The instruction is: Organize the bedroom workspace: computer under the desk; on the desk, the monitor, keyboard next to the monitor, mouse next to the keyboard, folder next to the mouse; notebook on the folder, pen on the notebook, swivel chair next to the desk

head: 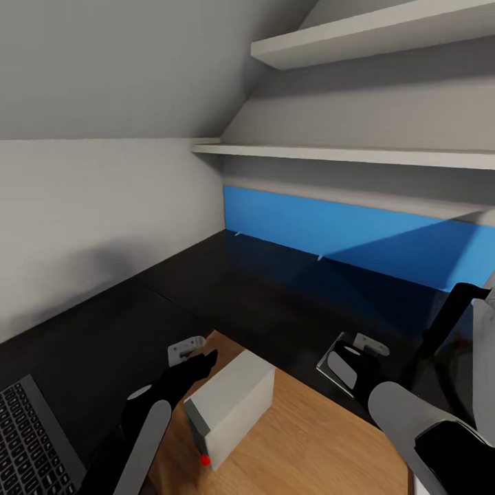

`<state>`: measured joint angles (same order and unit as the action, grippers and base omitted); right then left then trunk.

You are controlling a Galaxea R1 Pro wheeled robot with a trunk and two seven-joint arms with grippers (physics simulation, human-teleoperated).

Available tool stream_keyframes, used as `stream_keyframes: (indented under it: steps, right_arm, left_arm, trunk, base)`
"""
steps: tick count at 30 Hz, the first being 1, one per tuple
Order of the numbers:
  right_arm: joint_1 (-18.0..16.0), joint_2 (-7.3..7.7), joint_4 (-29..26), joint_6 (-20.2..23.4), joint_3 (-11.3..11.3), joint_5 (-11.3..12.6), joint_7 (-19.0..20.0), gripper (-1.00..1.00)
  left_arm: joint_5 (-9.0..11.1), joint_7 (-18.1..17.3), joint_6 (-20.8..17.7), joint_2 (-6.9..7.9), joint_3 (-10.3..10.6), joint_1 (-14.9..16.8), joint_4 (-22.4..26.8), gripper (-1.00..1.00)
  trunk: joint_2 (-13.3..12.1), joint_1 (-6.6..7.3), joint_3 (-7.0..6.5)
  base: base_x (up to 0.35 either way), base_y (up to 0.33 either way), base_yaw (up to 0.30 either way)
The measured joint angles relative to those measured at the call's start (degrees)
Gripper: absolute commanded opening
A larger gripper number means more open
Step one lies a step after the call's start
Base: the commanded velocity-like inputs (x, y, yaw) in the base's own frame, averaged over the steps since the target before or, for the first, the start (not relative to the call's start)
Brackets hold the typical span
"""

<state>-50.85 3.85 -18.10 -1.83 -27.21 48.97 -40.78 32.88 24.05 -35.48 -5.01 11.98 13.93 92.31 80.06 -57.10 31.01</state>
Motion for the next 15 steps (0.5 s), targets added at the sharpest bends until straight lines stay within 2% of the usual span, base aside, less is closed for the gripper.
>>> stream_keyframes:
  steps: [10,15]
  right_arm:
    - [0.0,-0.03,0.0,0.0,0.0,0.0,0.0,1.00]
    - [0.0,-0.05,-0.8,0.0,-0.2,-1.2,-0.2,1.00]
  left_arm:
    - [0.0,0.0,0.0,0.00,0.2,0.0,0.0,1.00]
    - [0.0,0.0,0.0,0.00,0.2,0.0,0.0,1.00]
  trunk:
    - [0.0,0.00,0.00]
    - [2.0,-1.08,0.88]
  base:
    - [0.000,0.000,0.000]
    - [0.000,0.000,0.000]
